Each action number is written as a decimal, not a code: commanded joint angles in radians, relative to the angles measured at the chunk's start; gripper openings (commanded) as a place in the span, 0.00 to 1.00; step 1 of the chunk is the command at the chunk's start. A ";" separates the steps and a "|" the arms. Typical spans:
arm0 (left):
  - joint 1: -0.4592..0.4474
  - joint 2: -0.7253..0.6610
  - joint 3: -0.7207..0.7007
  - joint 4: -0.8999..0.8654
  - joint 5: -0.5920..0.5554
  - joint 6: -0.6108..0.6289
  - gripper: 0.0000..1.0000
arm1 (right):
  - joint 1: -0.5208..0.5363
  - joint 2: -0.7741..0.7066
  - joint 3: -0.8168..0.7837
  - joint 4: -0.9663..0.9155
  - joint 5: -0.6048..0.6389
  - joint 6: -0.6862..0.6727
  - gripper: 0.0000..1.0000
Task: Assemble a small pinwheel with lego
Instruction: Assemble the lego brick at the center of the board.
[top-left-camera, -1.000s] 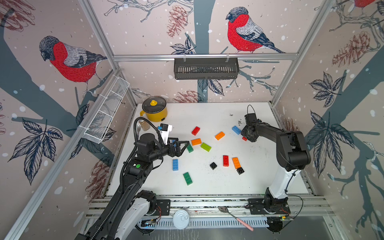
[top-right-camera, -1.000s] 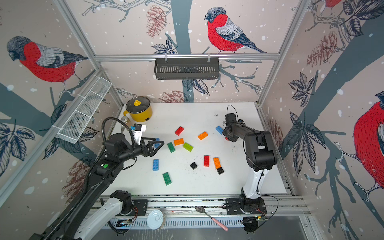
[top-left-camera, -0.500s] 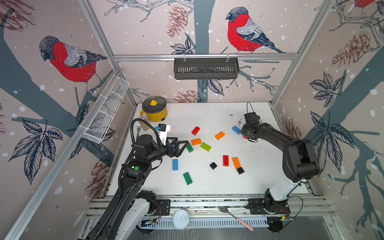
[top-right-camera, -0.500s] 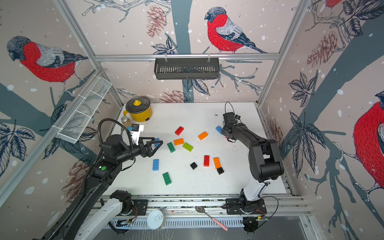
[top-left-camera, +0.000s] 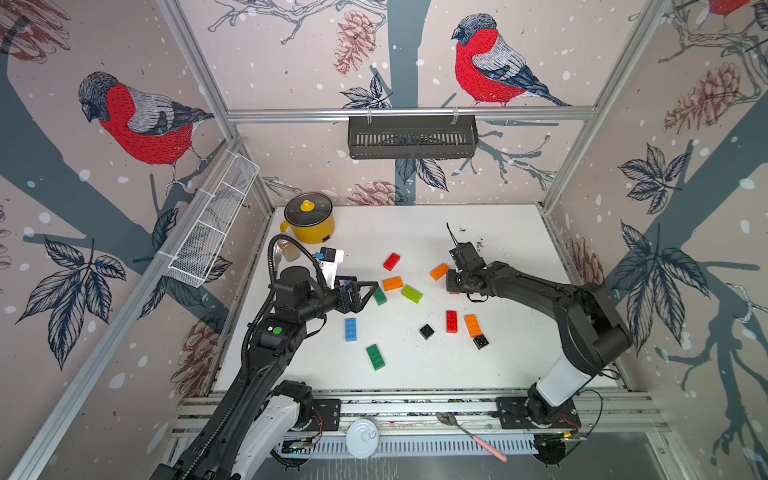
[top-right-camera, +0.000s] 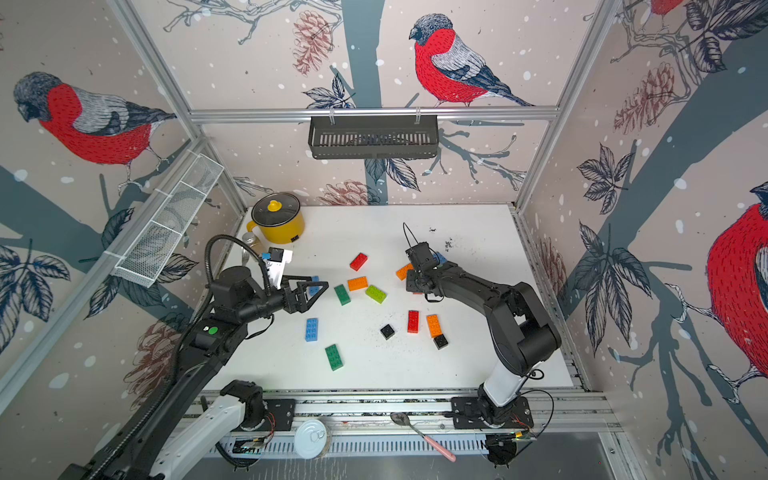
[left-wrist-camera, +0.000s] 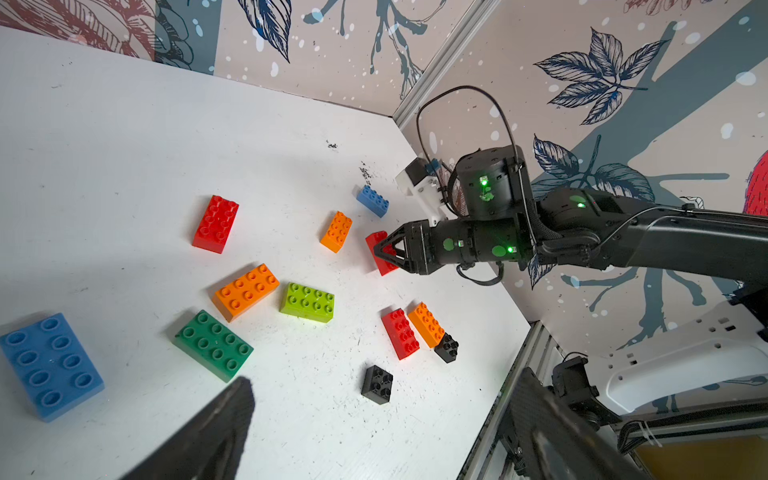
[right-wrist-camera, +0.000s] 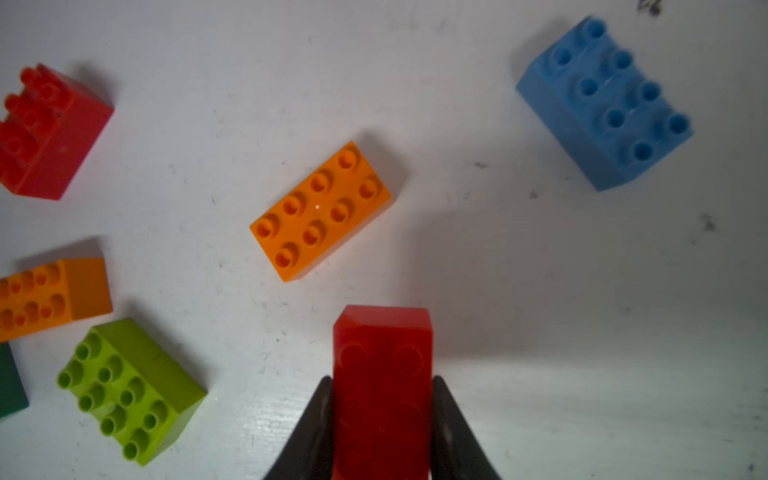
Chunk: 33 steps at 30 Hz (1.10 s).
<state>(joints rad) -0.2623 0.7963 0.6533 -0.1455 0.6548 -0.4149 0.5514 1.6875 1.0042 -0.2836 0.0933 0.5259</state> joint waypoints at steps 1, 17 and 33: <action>-0.028 0.047 0.014 -0.024 0.026 0.018 0.97 | 0.017 0.015 -0.010 0.035 -0.023 0.000 0.22; -0.084 0.100 0.033 -0.078 -0.027 0.038 0.97 | 0.056 0.017 -0.076 0.004 0.046 0.075 0.25; -0.084 0.078 0.033 -0.089 -0.053 0.040 0.97 | 0.092 0.015 -0.062 -0.058 0.069 0.142 0.29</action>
<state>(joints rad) -0.3477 0.8803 0.6807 -0.2298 0.6014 -0.3855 0.6384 1.7123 0.9405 -0.2798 0.1478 0.6510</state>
